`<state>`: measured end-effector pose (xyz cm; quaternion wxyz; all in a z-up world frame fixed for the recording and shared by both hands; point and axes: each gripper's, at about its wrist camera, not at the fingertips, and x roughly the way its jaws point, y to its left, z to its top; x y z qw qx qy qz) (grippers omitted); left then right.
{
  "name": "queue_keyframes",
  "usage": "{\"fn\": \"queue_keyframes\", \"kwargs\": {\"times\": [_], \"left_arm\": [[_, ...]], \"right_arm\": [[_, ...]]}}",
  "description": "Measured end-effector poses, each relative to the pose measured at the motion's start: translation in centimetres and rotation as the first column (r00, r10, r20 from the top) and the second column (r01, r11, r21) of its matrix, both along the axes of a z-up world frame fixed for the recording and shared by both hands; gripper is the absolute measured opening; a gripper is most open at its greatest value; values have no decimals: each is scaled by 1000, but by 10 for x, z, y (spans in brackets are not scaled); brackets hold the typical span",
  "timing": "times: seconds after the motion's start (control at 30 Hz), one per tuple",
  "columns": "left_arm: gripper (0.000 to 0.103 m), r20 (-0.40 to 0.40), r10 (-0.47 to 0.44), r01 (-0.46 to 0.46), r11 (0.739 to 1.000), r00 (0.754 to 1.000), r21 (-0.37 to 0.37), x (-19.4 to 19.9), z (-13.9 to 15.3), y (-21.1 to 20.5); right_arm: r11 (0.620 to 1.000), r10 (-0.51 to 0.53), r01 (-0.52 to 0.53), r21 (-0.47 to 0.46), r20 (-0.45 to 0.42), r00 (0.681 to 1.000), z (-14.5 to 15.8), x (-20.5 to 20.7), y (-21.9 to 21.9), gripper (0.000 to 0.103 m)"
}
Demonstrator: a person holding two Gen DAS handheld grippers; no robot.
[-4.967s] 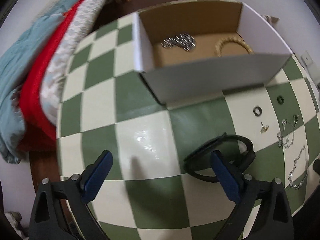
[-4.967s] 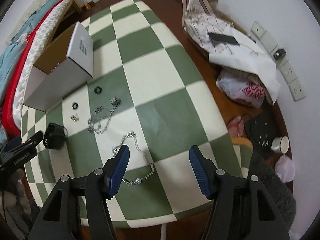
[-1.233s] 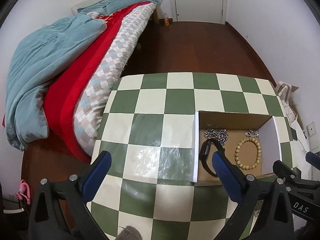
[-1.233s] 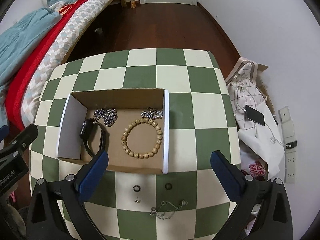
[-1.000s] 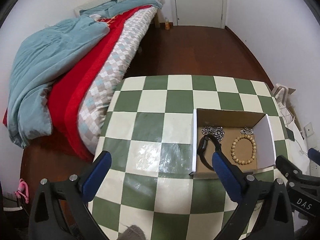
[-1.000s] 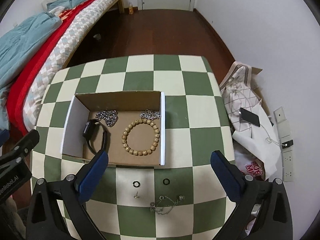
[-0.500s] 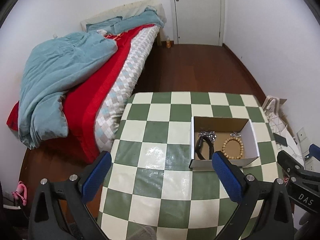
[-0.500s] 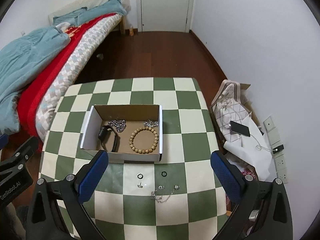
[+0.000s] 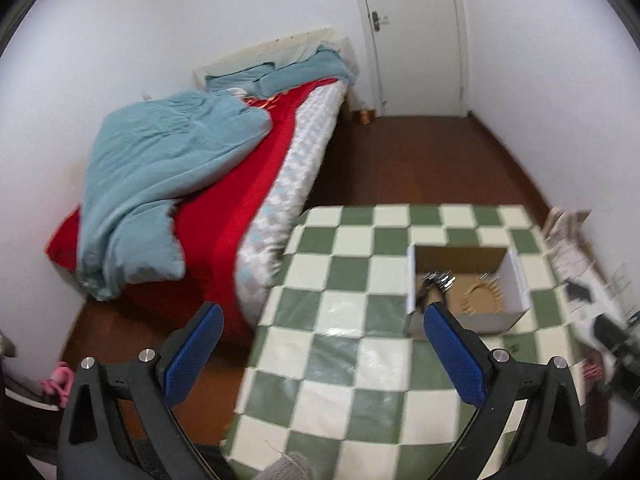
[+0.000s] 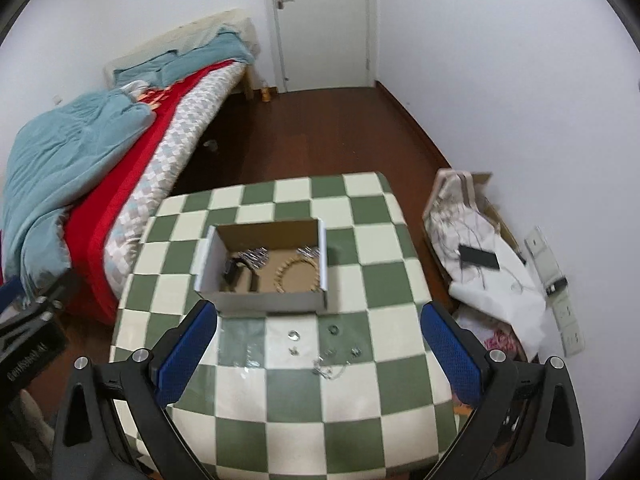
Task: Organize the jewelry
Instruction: 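Withdraw both tools from the box and move the right tool toward the silver necklace, then close the right tool on the silver necklace clasp and lift it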
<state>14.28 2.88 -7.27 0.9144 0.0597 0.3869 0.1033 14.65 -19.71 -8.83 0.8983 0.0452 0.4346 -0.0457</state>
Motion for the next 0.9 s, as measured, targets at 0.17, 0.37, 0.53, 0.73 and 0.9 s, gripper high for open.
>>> {"fn": "queue_keyframes", "kwargs": {"times": [0.17,0.37,0.53,0.73,0.9], "left_arm": [[103,-75,24,-20,999,997,48,3,-45,-4],[103,-188,16,-3,998,982,70,14,-101,-18],[103,-227,2,14,997,974,70,25,-129,-31],[103,-244,-36,50,997,969,55,32,-144,-44],[103,-261,-66,75,997,963,25,36,-153,-52]], "right_arm": [[996,-43,53,78,-116,992,-55,2,-34,68],[984,-54,94,151,-245,968,-139,13,-60,56],[980,-51,101,172,-276,960,-189,26,-67,45],[989,-23,59,136,-254,967,-209,41,-55,45],[999,-8,20,45,-253,967,-223,49,-37,10]]}}
